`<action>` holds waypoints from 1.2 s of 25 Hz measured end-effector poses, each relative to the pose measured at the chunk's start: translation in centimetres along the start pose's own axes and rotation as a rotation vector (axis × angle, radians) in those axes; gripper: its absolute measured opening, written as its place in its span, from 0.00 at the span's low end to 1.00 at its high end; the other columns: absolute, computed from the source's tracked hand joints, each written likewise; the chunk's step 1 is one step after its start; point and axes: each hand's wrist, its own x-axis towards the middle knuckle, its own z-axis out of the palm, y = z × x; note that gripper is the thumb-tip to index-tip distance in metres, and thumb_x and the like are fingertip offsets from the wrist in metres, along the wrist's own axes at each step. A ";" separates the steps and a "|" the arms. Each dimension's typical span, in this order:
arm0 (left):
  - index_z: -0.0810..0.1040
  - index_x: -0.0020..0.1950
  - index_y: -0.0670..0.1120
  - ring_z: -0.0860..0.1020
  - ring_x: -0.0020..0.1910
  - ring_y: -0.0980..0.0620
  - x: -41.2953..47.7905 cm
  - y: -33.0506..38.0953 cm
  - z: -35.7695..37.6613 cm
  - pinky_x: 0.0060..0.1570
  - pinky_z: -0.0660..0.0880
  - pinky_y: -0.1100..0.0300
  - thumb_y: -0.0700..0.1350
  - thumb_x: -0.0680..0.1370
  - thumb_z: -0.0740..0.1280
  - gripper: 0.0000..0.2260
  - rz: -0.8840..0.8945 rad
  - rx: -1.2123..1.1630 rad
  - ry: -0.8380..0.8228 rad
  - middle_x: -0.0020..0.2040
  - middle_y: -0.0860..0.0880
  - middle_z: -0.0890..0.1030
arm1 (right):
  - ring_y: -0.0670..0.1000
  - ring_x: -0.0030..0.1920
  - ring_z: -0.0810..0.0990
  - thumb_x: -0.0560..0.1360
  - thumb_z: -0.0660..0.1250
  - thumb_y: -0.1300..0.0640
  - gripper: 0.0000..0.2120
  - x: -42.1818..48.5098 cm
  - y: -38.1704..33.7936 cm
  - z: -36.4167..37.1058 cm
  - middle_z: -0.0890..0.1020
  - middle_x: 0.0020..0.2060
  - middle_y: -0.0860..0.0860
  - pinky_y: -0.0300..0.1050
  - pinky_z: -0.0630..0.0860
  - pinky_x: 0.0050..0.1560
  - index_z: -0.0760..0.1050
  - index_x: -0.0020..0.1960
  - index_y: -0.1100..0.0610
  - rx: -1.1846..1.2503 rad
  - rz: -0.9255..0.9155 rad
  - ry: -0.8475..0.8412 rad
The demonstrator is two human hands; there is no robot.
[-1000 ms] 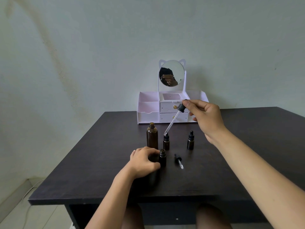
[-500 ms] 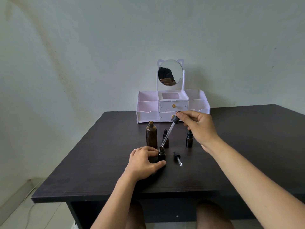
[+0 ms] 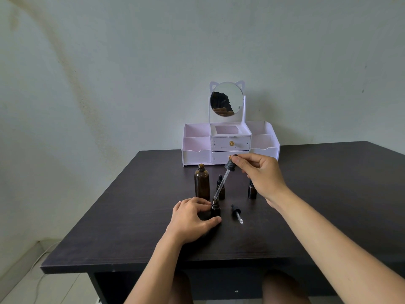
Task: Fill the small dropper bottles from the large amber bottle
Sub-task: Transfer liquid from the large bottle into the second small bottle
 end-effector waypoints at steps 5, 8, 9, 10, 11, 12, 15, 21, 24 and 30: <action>0.80 0.63 0.61 0.66 0.69 0.59 -0.1 0.1 0.0 0.73 0.55 0.51 0.68 0.72 0.66 0.23 0.000 -0.005 0.011 0.65 0.64 0.74 | 0.37 0.44 0.84 0.75 0.74 0.54 0.08 0.3 0.0 -0.1 0.88 0.45 0.46 0.31 0.77 0.47 0.86 0.52 0.56 -0.020 0.004 -0.013; 0.80 0.63 0.61 0.66 0.69 0.59 -0.1 0.0 0.0 0.73 0.56 0.51 0.69 0.72 0.66 0.23 0.003 -0.005 0.010 0.64 0.65 0.74 | 0.41 0.47 0.84 0.74 0.75 0.54 0.08 0.3 0.0 -0.2 0.88 0.46 0.46 0.34 0.79 0.53 0.86 0.51 0.56 -0.029 0.002 -0.022; 0.80 0.63 0.61 0.66 0.69 0.59 -0.1 0.1 0.0 0.73 0.56 0.51 0.69 0.72 0.66 0.24 0.004 -0.005 0.007 0.64 0.65 0.74 | 0.41 0.47 0.84 0.74 0.75 0.54 0.08 0.4 0.0 -0.2 0.88 0.45 0.46 0.34 0.78 0.53 0.86 0.51 0.56 -0.029 0.001 -0.025; 0.80 0.63 0.61 0.66 0.69 0.59 -0.1 0.1 0.0 0.73 0.56 0.51 0.70 0.72 0.65 0.24 0.005 -0.005 0.004 0.64 0.65 0.74 | 0.41 0.47 0.84 0.74 0.75 0.55 0.08 0.3 0.0 -0.2 0.88 0.45 0.47 0.33 0.78 0.52 0.86 0.51 0.56 -0.031 -0.001 -0.028; 0.80 0.63 0.61 0.66 0.69 0.59 -0.1 0.1 -0.1 0.73 0.56 0.51 0.70 0.72 0.65 0.24 0.004 -0.004 0.002 0.65 0.65 0.74 | 0.41 0.47 0.84 0.74 0.75 0.55 0.07 0.3 0.0 -0.2 0.88 0.45 0.47 0.32 0.78 0.52 0.86 0.51 0.56 -0.035 -0.004 -0.031; 0.80 0.63 0.61 0.65 0.69 0.59 -0.1 0.2 -0.1 0.73 0.55 0.51 0.69 0.72 0.66 0.24 0.002 -0.002 0.002 0.65 0.64 0.74 | 0.41 0.47 0.84 0.74 0.75 0.55 0.07 0.4 -0.1 -0.1 0.88 0.45 0.46 0.31 0.77 0.51 0.86 0.51 0.56 -0.041 -0.008 -0.036; 0.80 0.64 0.60 0.65 0.69 0.59 -0.1 0.4 -0.3 0.73 0.55 0.51 0.68 0.73 0.66 0.23 -0.004 0.000 -0.003 0.65 0.64 0.73 | 0.43 0.49 0.84 0.74 0.75 0.54 0.05 0.4 -0.1 -0.1 0.88 0.45 0.45 0.29 0.76 0.51 0.86 0.49 0.52 -0.065 -0.027 -0.046; 0.80 0.64 0.60 0.65 0.70 0.58 -0.2 0.5 -0.4 0.73 0.55 0.50 0.69 0.72 0.66 0.24 -0.011 0.003 -0.018 0.66 0.64 0.74 | 0.45 0.49 0.84 0.74 0.75 0.55 0.03 0.4 -0.2 -0.1 0.88 0.44 0.45 0.29 0.76 0.51 0.86 0.48 0.51 -0.086 -0.051 -0.056; 0.80 0.64 0.60 0.65 0.70 0.58 -0.2 0.5 -0.5 0.74 0.55 0.51 0.68 0.72 0.67 0.24 -0.014 -0.005 -0.017 0.66 0.63 0.74 | 0.44 0.49 0.84 0.74 0.75 0.54 0.03 0.4 -0.3 -0.1 0.87 0.45 0.45 0.29 0.76 0.51 0.86 0.48 0.51 -0.084 -0.048 -0.062; 0.81 0.63 0.55 0.70 0.66 0.61 -0.4 0.5 -1.8 0.71 0.62 0.59 0.60 0.70 0.75 0.23 -0.048 -0.152 -0.106 0.65 0.62 0.76 | 0.37 0.42 0.83 0.75 0.74 0.54 0.09 1.7 -2.0 -0.3 0.87 0.47 0.48 0.29 0.76 0.44 0.86 0.53 0.56 -0.035 -0.054 -0.011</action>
